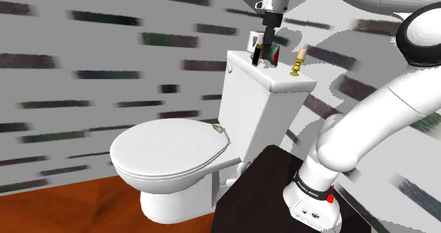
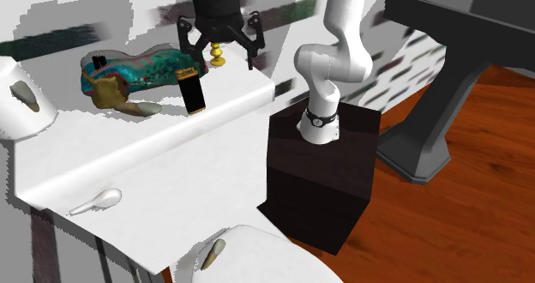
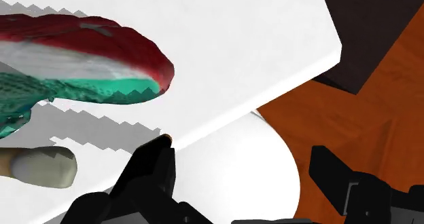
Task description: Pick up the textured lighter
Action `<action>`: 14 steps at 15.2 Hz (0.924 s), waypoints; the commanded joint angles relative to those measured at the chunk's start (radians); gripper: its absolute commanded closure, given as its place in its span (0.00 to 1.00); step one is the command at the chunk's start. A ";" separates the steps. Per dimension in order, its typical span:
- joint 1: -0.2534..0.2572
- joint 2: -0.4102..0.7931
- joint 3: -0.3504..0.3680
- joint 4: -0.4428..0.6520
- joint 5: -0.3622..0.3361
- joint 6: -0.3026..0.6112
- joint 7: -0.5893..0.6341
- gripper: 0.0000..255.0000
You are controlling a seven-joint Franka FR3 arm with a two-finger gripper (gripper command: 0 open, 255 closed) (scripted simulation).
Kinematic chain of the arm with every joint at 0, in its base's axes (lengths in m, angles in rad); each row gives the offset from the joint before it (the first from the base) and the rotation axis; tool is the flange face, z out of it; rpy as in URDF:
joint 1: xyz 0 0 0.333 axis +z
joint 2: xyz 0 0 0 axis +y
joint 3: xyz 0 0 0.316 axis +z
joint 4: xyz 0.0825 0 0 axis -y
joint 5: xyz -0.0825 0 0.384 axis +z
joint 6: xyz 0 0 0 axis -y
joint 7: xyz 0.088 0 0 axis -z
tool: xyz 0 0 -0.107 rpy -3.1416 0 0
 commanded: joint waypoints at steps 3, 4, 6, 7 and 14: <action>0.027 0.170 -0.085 0.215 0.037 -0.048 -0.215 0.00; 0.029 0.218 -0.105 0.274 0.054 -0.063 -0.269 0.00; 0.027 0.296 -0.135 0.370 0.085 -0.089 -0.353 0.00; 0.026 0.289 -0.132 0.349 0.083 -0.074 -0.350 0.00; 0.026 0.250 -0.124 0.218 0.066 0.022 -0.336 0.00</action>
